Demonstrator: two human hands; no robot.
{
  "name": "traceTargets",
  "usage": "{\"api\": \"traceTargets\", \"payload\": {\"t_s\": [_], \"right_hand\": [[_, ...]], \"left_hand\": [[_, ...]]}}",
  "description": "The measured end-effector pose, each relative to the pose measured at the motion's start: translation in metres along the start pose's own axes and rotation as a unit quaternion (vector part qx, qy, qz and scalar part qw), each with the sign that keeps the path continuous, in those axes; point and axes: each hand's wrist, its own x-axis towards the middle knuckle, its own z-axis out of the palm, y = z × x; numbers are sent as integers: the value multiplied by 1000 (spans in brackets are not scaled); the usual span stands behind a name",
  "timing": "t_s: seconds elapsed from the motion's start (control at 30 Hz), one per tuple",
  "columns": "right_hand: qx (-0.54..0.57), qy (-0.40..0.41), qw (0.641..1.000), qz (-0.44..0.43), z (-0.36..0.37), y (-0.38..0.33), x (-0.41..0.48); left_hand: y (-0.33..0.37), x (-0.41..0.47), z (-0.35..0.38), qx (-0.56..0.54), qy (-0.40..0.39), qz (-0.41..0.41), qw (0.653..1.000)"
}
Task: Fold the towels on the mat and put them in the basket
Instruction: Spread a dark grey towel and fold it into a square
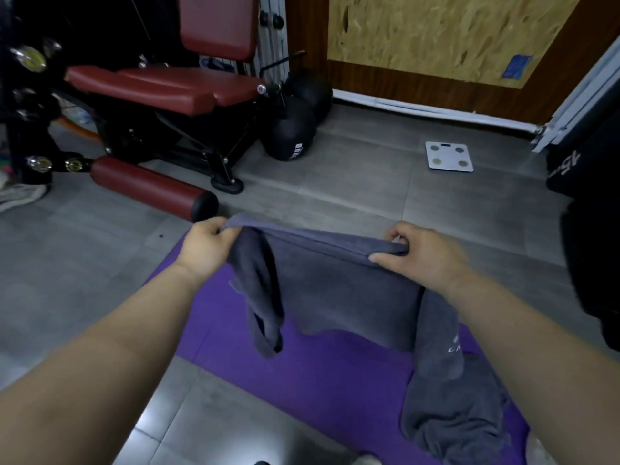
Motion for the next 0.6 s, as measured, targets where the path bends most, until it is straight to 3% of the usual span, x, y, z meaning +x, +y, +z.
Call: {"api": "traceTargets", "payload": {"t_s": [0.13, 0.27, 0.33, 0.5, 0.6], "right_hand": [[53, 95, 993, -37, 21, -34, 2], [191, -11, 977, -98, 50, -95, 8], [259, 18, 962, -80, 49, -118, 19], [263, 134, 954, -53, 40, -182, 38], [276, 174, 943, -68, 43, -237, 51]], "left_hand": [[19, -1, 5, -56, -23, 38, 997], [31, -1, 3, -72, -145, 80, 984], [25, 11, -14, -86, -177, 94, 976], [-26, 51, -81, 69, -248, 143, 956], [-63, 66, -108, 147, -322, 126, 927]]}}
